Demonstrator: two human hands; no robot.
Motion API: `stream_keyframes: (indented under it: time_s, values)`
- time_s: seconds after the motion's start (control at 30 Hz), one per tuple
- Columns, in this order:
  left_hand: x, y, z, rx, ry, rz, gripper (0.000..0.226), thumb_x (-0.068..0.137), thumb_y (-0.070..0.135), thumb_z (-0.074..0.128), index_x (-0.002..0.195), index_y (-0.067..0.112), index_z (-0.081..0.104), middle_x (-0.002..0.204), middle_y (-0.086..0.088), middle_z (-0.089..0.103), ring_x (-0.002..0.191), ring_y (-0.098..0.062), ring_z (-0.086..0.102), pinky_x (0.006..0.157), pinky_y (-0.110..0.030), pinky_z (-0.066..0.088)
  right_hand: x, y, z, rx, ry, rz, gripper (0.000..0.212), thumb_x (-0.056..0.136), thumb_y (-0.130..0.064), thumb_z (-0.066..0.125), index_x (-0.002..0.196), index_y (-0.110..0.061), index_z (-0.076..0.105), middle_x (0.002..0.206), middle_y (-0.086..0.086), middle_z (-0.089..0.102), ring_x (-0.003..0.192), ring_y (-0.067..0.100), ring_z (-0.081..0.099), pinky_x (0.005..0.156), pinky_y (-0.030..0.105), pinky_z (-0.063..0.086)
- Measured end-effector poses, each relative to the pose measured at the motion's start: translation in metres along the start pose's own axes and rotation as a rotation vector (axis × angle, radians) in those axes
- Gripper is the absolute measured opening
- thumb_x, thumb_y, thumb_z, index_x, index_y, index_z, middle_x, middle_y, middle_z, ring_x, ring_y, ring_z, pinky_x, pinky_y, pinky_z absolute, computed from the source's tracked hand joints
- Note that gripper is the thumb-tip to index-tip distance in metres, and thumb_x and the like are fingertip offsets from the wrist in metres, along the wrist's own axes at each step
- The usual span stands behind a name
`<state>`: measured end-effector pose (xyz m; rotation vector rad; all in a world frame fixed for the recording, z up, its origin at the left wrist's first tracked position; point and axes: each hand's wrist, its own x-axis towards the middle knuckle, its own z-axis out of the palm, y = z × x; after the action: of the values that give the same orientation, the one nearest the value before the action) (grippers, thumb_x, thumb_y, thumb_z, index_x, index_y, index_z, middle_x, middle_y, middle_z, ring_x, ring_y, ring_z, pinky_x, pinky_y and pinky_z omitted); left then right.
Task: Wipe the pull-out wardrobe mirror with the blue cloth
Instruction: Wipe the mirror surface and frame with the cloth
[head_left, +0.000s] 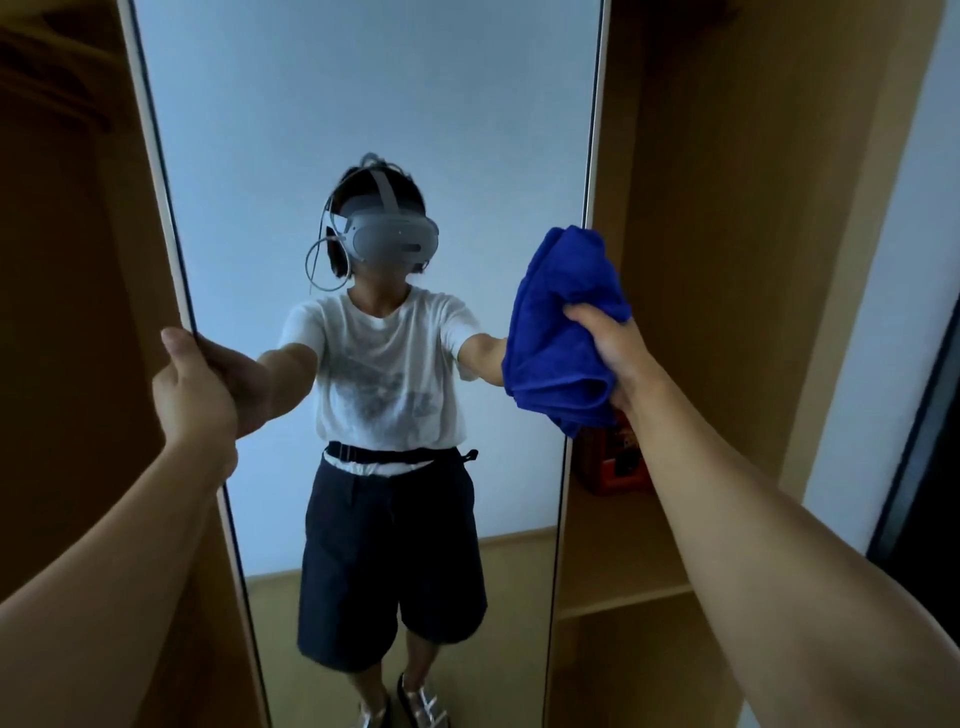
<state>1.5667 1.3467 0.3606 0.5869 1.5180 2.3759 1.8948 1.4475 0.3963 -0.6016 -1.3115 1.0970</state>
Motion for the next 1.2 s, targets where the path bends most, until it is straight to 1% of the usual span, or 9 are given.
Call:
stream_keyframes:
  time_s: [0.1,0.2,0.33,0.4,0.53,0.67,0.8,0.97,1.2]
  values:
    - [-0.001,-0.002,0.002,-0.001,0.017,0.015,0.055,0.092,0.063,0.030,0.116,0.020,0.055,0.084,0.011,0.054,0.081,-0.009,0.051,0.073,-0.022,0.036,-0.009,0.011,-0.001,0.010,-0.003,0.006,0.017,0.085,-0.019,0.066,0.101,-0.025,0.062,0.098,0.000,0.070,0.093,0.018,0.067,0.073,0.031,0.057]
    - [0.001,-0.005,0.002,0.009,0.003,0.032,0.056,0.092,0.063,0.030,0.115,0.019,0.056,0.087,0.011,0.054,0.079,-0.006,0.051,0.073,-0.020,0.036,-0.030,0.044,-0.012,0.025,-0.053,0.095,0.023,0.087,-0.020,0.063,0.109,-0.025,0.059,0.105,0.001,0.068,0.097,0.019,0.066,0.073,0.030,0.055]
    - [0.003,-0.008,-0.003,0.069,0.009,0.064,0.049,0.091,0.063,0.031,0.068,0.024,0.049,0.067,0.012,0.054,0.060,0.003,0.055,0.052,-0.014,0.036,-0.060,0.088,-0.026,0.111,-0.102,0.230,0.036,0.083,-0.021,0.064,0.118,-0.020,0.056,0.110,0.005,0.067,0.097,0.021,0.067,0.070,0.030,0.055]
    - [0.001,-0.006,-0.001,0.050,0.037,0.067,0.046,0.091,0.062,0.032,0.065,0.027,0.045,0.065,0.013,0.053,0.054,0.007,0.054,0.049,-0.009,0.037,-0.061,0.092,-0.028,0.111,-0.113,0.236,0.038,0.080,-0.024,0.066,0.117,-0.021,0.057,0.107,0.004,0.069,0.095,0.019,0.068,0.069,0.029,0.055]
    - [-0.004,-0.018,-0.007,0.047,0.032,0.039,0.041,0.091,0.062,0.033,0.072,0.029,0.047,0.072,0.019,0.050,0.057,0.012,0.051,0.051,-0.004,0.037,-0.059,0.096,-0.028,0.101,-0.110,0.242,0.037,0.078,-0.025,0.068,0.113,-0.023,0.059,0.105,0.002,0.070,0.095,0.020,0.068,0.071,0.031,0.055]
    - [-0.022,-0.067,-0.035,0.056,-0.001,-0.089,0.056,0.087,0.067,0.037,0.111,0.021,0.057,0.092,0.005,0.057,0.073,-0.006,0.058,0.058,-0.016,0.042,-0.060,0.099,-0.030,0.095,-0.109,0.262,0.047,0.079,-0.024,0.068,0.123,-0.017,0.055,0.112,0.008,0.067,0.098,0.022,0.067,0.071,0.031,0.055]
    - [-0.039,-0.110,-0.059,0.058,0.007,-0.220,0.063,0.093,0.058,0.034,0.131,0.011,0.049,0.122,-0.006,0.058,0.109,-0.018,0.056,0.090,-0.030,0.041,-0.065,0.106,-0.032,0.097,-0.114,0.298,0.054,0.081,-0.023,0.066,0.131,-0.011,0.050,0.120,0.014,0.063,0.105,0.027,0.063,0.077,0.036,0.054]
    - [-0.046,-0.124,-0.064,0.161,0.020,-0.285,0.058,0.096,0.049,0.030,0.135,0.009,0.046,0.133,-0.015,0.053,0.120,-0.030,0.050,0.099,-0.041,0.036,-0.076,0.118,-0.038,0.129,-0.090,0.353,0.048,0.082,-0.018,0.065,0.128,-0.013,0.052,0.118,0.012,0.063,0.105,0.027,0.063,0.078,0.036,0.054]
    - [-0.050,-0.126,-0.066,0.192,0.022,-0.279,0.057,0.097,0.047,0.026,0.137,0.010,0.044,0.136,-0.013,0.050,0.123,-0.027,0.047,0.093,-0.033,0.034,-0.097,0.142,-0.047,0.126,-0.073,0.419,0.046,0.086,-0.012,0.063,0.130,-0.012,0.051,0.120,0.013,0.062,0.106,0.028,0.062,0.074,0.035,0.055]
